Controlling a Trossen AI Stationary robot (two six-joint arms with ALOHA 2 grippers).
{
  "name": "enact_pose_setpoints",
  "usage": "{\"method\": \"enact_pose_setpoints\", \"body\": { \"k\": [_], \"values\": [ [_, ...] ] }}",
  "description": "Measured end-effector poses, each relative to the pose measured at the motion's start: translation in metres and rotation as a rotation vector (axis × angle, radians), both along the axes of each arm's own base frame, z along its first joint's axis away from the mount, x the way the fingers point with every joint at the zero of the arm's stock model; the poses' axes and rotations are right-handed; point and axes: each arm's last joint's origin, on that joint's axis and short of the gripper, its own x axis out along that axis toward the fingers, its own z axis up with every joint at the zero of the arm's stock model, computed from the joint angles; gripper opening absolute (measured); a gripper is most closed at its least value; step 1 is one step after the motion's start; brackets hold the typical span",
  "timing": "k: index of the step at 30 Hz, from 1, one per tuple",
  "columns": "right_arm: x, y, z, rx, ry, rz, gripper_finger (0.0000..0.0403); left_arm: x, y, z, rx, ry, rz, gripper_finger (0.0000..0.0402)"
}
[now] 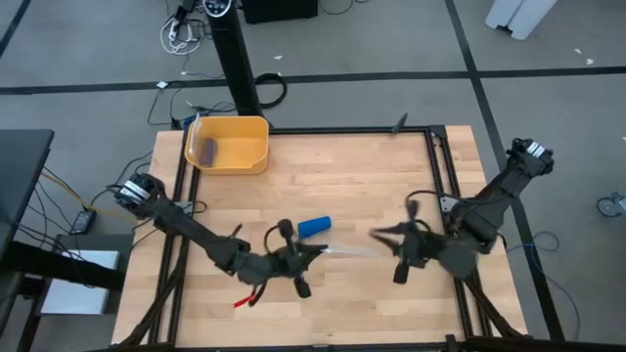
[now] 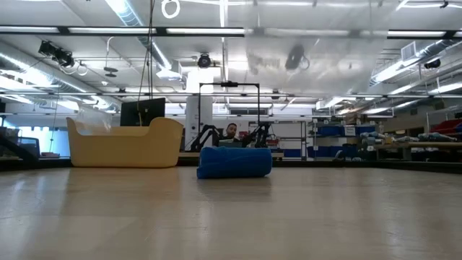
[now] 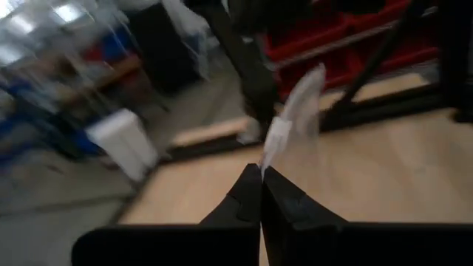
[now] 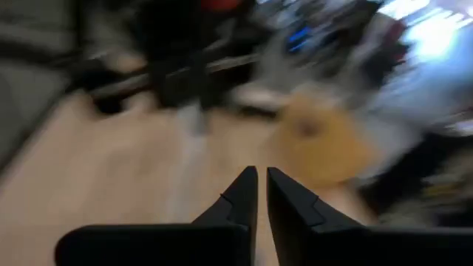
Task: Roll bandage
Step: Open the transparent zip bag
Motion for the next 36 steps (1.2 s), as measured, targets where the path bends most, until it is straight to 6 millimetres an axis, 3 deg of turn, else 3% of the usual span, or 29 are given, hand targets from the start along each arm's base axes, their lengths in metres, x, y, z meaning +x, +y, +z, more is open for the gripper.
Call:
{"method": "enact_pose_setpoints", "body": {
  "k": [6,14,18,24,31,36],
  "values": [
    [0.022,-0.016,-0.017,0.133,0.149,0.074,0.0024,0.01,0.034,-0.006,-0.211,0.103,-0.111,0.0001],
    [0.043,-0.047,-0.018,0.256,0.185,0.085,0.0098,0.019,0.059,-0.007,-0.27,0.093,-0.059,0.0001],
    [0.051,-0.062,-0.018,0.259,0.203,0.114,0.0116,0.021,0.066,-0.007,-0.352,0.066,-0.026,0.0],
    [0.057,-0.077,-0.017,0.234,0.204,0.109,0.0113,0.023,0.073,-0.005,-0.414,0.029,-0.001,0.0],
    [0.064,-0.088,-0.012,0.27,0.158,0.168,0.0105,0.026,0.079,-0.002,-0.444,-0.011,-0.012,0.0],
    [0.072,-0.092,-0.018,0.285,0.186,0.177,0.01,0.028,0.083,0.001,-0.439,-0.038,-0.025,0.0]
  ]
}}
